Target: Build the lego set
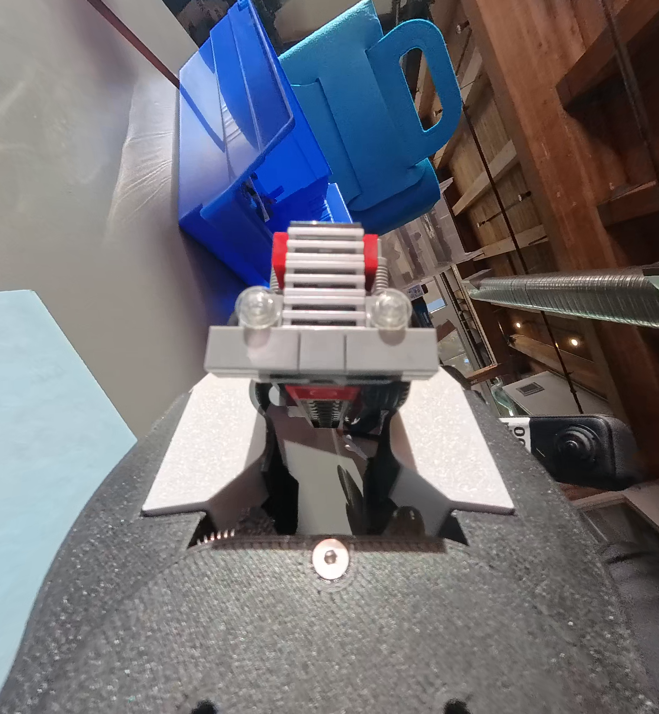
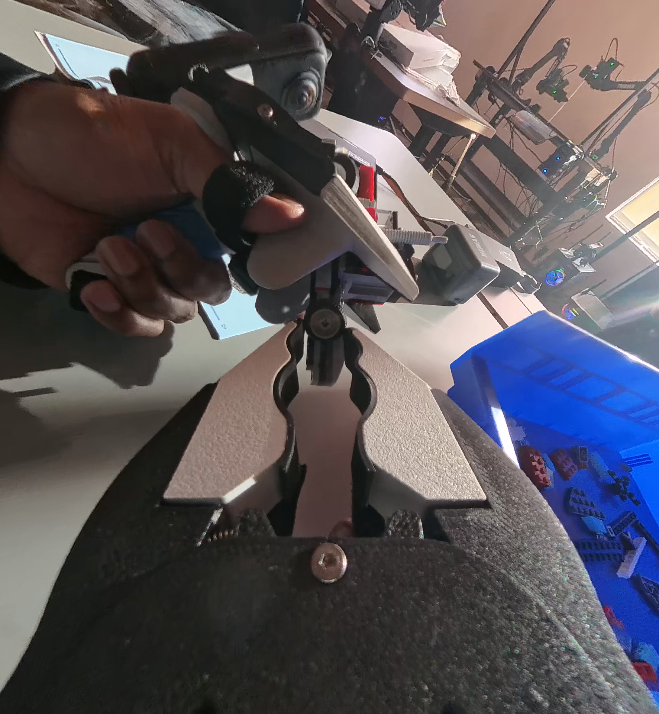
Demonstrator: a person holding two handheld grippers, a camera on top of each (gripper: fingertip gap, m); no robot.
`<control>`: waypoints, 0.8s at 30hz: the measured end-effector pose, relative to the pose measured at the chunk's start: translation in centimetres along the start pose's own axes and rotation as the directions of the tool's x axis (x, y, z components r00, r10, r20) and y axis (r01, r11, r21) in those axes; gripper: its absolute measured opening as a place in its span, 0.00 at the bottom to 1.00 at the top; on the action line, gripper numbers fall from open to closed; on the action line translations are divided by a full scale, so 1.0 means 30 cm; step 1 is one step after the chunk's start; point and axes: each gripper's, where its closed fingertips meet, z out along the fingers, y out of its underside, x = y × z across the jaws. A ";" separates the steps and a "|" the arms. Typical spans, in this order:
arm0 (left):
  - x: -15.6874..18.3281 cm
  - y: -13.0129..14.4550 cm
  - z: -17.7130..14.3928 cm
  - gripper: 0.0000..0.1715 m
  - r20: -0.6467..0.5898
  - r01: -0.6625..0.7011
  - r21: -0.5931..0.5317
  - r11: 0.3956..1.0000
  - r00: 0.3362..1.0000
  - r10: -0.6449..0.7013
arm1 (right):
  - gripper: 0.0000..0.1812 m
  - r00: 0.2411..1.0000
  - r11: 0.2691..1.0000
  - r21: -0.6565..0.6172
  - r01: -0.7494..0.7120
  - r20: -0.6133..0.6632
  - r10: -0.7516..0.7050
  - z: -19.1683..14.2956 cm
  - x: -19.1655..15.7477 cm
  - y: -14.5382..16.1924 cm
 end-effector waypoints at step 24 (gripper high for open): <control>-0.036 0.013 -0.003 0.31 -0.003 0.179 -0.016 0.984 0.984 -0.179 | 0.14 0.998 0.998 0.004 -0.064 0.020 0.064 0.015 -0.004 0.010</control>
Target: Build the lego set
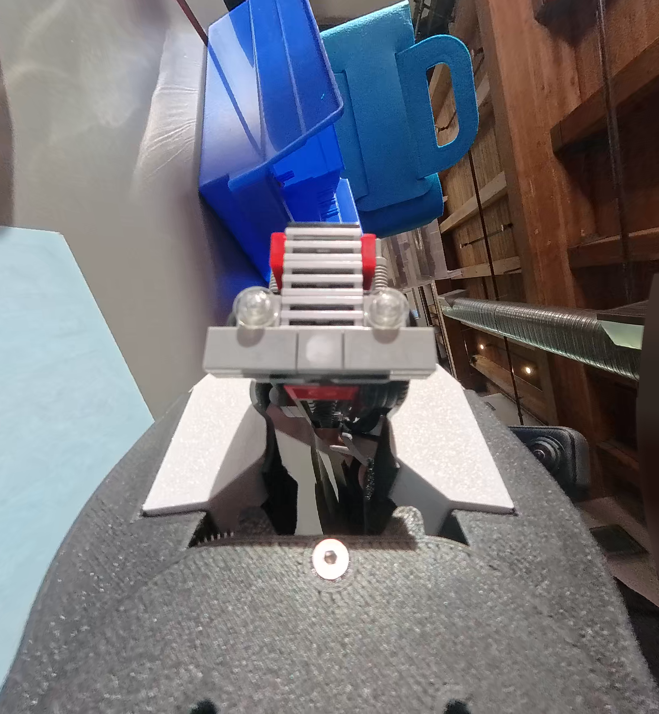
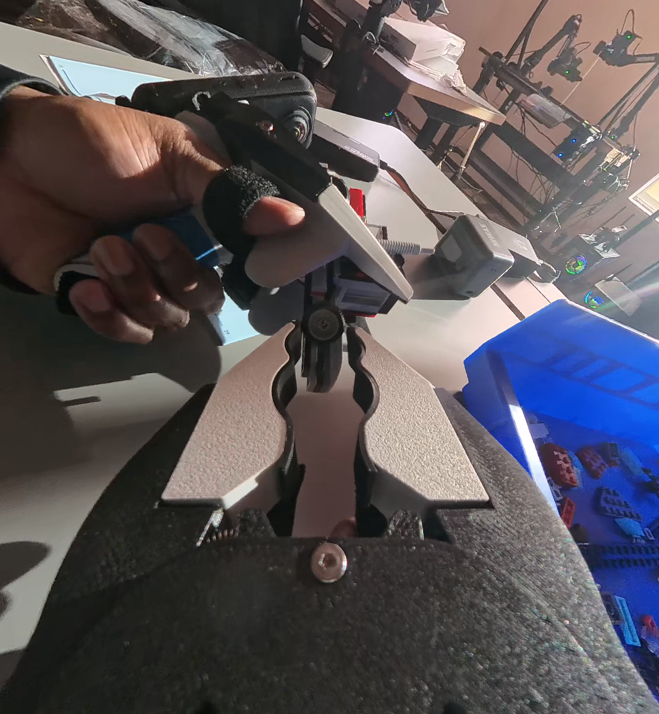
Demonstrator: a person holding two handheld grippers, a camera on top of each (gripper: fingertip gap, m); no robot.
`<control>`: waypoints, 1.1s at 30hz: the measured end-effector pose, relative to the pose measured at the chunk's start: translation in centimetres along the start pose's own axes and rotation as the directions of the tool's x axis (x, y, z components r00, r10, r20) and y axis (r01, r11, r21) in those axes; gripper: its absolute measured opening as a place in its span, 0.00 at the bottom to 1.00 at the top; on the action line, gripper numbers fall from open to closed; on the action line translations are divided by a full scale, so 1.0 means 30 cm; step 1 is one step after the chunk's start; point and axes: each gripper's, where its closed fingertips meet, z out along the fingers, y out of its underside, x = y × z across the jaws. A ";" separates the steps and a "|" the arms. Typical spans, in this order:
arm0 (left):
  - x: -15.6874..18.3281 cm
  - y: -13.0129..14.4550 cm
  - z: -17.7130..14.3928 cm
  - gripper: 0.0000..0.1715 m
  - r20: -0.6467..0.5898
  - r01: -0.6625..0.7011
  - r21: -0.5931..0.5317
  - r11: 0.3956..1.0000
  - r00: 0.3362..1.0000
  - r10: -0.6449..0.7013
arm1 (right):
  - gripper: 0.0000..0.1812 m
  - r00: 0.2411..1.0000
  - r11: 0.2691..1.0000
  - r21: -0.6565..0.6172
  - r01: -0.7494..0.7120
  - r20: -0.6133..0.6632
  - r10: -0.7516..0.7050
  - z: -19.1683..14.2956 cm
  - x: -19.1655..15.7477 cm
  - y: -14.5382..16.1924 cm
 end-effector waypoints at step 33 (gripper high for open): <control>0.004 0.013 0.006 0.31 0.011 -0.038 -0.015 0.999 0.999 0.039 | 0.13 0.997 0.997 0.016 -0.071 0.045 0.070 0.002 -0.013 -0.013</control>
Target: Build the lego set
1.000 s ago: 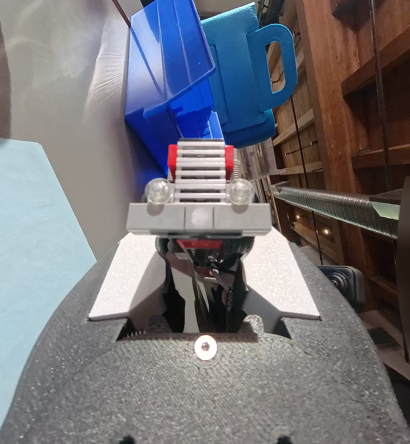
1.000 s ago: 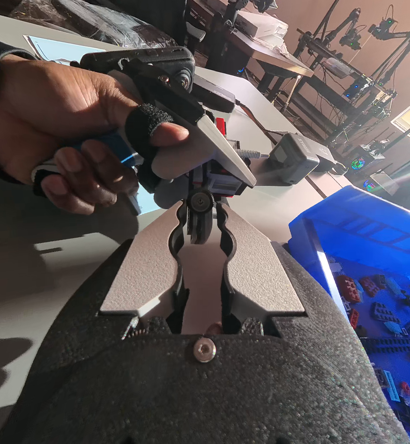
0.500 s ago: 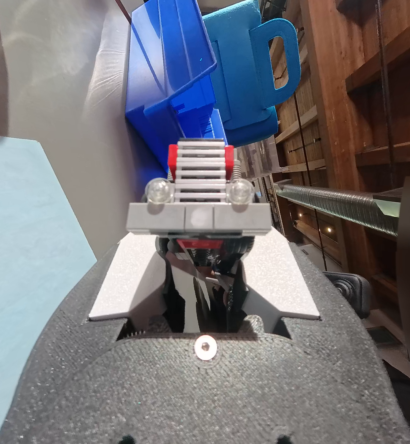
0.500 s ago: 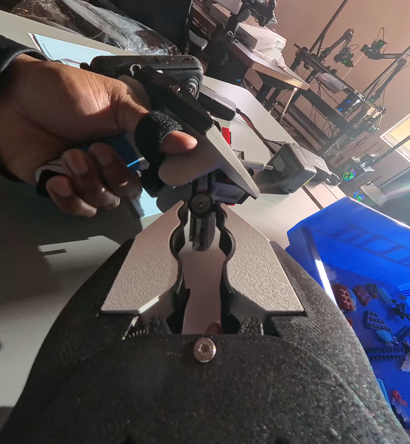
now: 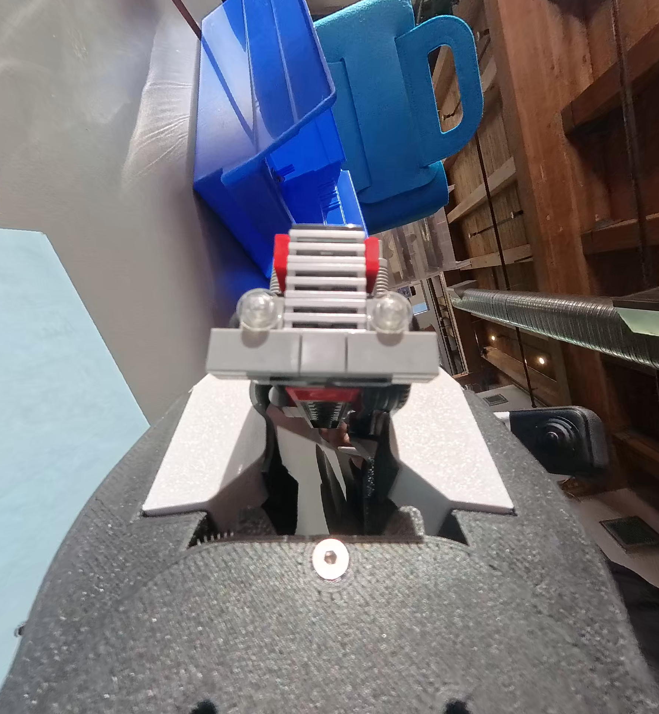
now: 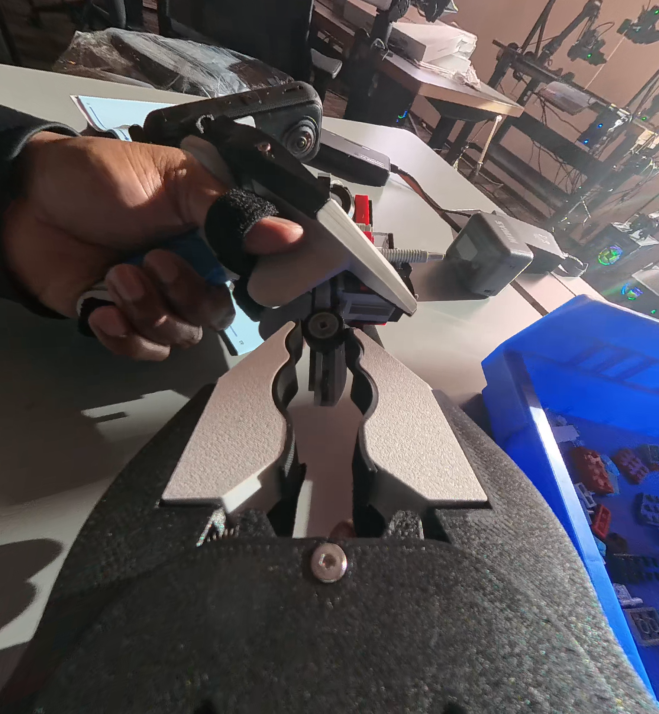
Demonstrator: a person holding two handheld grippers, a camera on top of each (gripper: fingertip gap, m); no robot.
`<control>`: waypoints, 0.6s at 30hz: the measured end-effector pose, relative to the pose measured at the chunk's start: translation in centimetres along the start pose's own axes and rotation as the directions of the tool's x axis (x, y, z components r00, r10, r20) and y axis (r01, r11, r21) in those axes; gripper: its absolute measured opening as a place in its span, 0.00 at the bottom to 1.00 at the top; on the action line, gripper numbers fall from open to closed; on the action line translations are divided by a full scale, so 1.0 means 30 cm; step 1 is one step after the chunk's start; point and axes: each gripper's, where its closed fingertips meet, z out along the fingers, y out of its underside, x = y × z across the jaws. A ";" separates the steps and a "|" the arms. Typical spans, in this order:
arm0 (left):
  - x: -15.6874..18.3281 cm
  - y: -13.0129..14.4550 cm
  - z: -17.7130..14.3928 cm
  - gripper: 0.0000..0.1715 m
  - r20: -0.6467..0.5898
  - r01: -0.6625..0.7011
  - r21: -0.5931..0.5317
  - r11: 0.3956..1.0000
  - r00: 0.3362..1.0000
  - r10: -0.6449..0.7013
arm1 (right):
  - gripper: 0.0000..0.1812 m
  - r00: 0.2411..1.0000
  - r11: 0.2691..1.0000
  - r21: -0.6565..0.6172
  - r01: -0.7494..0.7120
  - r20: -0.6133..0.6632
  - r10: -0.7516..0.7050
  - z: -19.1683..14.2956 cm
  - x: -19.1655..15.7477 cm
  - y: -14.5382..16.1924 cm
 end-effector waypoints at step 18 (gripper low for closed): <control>0.026 0.005 0.000 0.32 -0.048 -0.011 -0.011 1.000 0.999 0.011 | 0.14 0.999 1.000 0.019 0.005 0.043 -0.006 -0.003 -0.006 -0.004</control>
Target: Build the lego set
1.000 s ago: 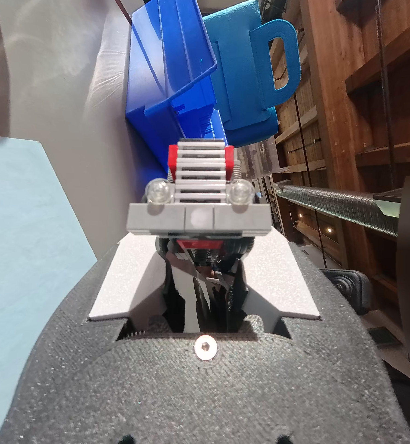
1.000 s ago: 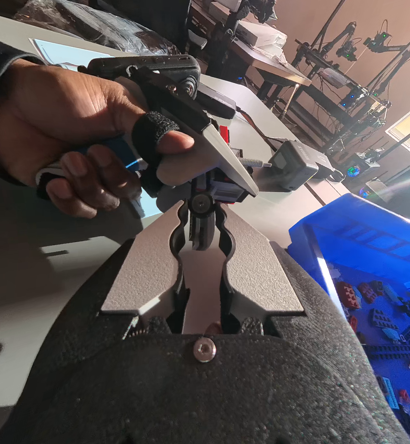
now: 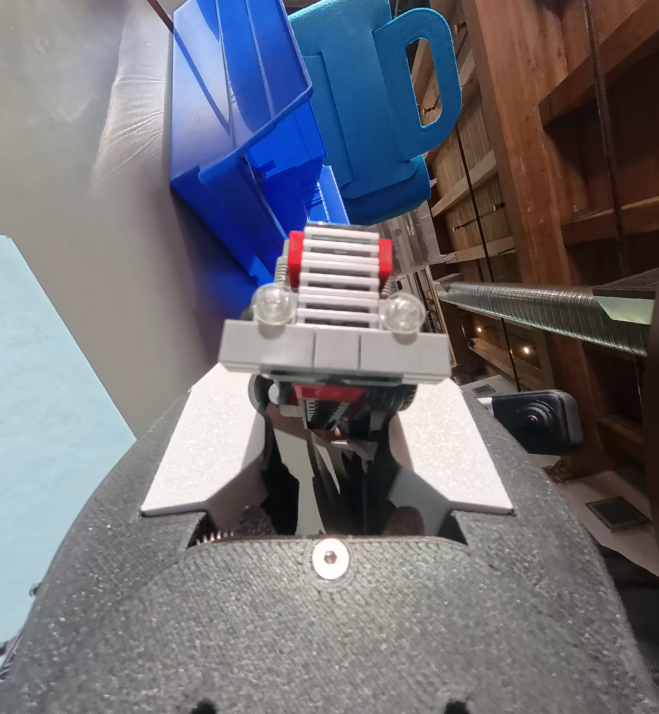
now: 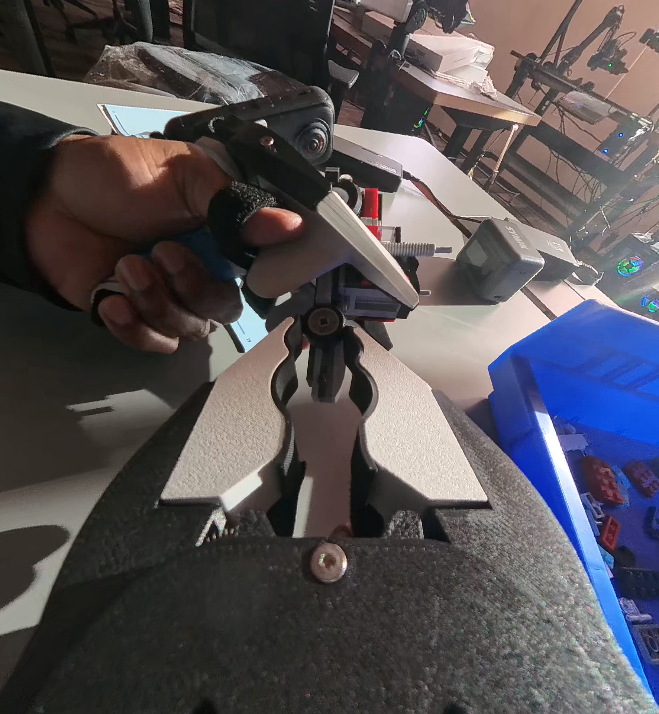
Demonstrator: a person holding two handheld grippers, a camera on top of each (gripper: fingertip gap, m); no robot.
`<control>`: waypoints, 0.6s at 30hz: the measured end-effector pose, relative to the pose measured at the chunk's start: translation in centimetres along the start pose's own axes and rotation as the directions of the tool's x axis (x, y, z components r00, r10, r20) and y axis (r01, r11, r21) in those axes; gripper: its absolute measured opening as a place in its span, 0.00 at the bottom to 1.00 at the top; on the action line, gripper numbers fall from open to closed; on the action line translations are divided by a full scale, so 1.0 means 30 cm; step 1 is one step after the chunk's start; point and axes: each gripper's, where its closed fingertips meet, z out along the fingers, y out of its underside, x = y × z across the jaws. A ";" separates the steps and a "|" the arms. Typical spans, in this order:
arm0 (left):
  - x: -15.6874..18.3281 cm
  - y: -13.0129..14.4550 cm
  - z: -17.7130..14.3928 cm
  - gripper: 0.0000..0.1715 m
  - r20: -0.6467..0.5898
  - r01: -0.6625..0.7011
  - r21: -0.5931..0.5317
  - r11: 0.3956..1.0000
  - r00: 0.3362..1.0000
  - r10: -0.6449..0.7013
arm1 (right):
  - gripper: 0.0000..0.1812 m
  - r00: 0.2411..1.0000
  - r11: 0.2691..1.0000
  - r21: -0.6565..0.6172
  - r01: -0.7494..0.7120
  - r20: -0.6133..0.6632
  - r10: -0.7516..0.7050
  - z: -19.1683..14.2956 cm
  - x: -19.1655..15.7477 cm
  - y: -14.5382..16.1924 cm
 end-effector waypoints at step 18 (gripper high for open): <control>0.011 -0.024 -0.010 0.33 -0.072 0.089 0.052 0.995 0.994 -0.085 | 0.15 0.995 1.000 0.004 0.018 -0.098 -0.018 0.023 0.017 -0.009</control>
